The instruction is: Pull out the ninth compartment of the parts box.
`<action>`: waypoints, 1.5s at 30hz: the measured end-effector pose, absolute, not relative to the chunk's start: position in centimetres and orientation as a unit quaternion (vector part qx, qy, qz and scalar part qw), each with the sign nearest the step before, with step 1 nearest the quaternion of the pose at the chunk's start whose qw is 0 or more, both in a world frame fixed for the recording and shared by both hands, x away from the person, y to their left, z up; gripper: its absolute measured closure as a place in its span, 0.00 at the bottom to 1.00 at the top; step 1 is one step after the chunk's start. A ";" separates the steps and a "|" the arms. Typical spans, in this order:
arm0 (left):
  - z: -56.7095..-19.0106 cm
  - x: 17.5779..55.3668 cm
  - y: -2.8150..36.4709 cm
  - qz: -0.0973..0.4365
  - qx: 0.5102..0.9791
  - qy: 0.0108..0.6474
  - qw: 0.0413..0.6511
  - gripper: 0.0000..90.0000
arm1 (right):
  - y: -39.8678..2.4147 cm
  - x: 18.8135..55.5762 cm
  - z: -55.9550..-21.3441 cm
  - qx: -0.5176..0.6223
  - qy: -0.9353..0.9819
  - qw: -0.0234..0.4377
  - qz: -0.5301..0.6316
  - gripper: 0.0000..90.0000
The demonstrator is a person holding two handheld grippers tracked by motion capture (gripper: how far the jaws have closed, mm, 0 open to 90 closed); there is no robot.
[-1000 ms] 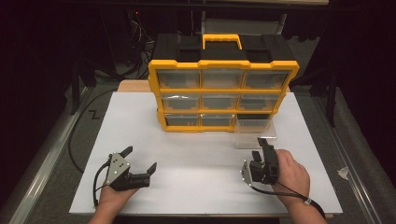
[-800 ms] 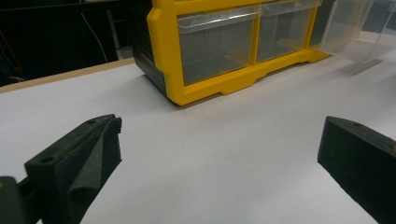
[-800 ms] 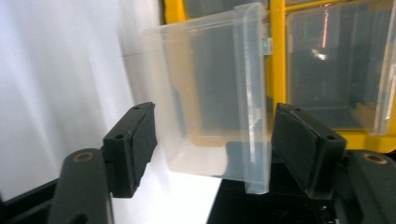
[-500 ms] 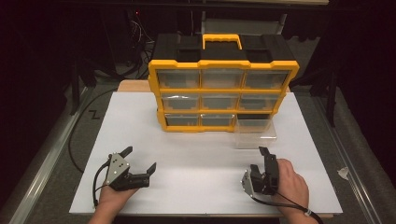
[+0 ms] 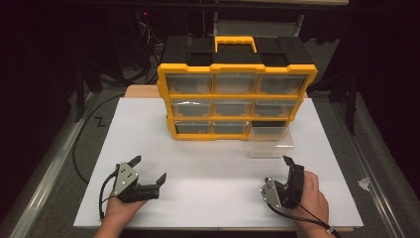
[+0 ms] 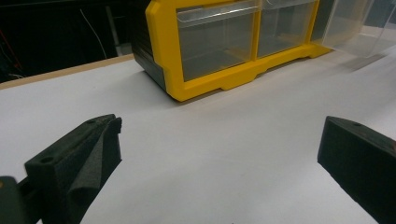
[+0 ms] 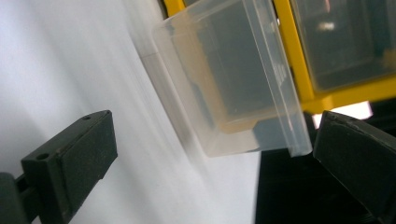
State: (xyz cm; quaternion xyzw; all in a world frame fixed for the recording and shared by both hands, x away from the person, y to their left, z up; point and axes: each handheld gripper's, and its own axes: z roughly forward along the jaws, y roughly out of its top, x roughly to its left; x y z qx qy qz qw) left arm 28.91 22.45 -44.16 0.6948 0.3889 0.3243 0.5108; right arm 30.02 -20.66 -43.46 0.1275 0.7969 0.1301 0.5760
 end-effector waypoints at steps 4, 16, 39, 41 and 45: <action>-44.1 28.9 22.4 0.324 0.695 0.389 0.511 0.00 | -21.2 30.1 -43.1 0.163 0.801 0.554 0.159 0.01; -44.1 28.8 22.6 0.324 0.692 0.389 0.514 0.00 | -22.8 30.3 -42.0 0.305 0.777 0.463 0.298 0.01; -43.9 28.7 22.4 0.317 0.693 0.390 0.517 0.00 | -26.5 30.9 -42.4 0.447 0.711 0.326 0.433 0.01; -43.9 28.7 22.3 0.314 0.695 0.390 0.515 0.00 | -26.5 30.9 -42.3 0.447 0.710 0.327 0.434 0.01; -43.9 28.6 22.3 0.313 0.698 0.391 0.511 0.00 | -26.5 30.9 -42.3 0.445 0.713 0.327 0.433 0.01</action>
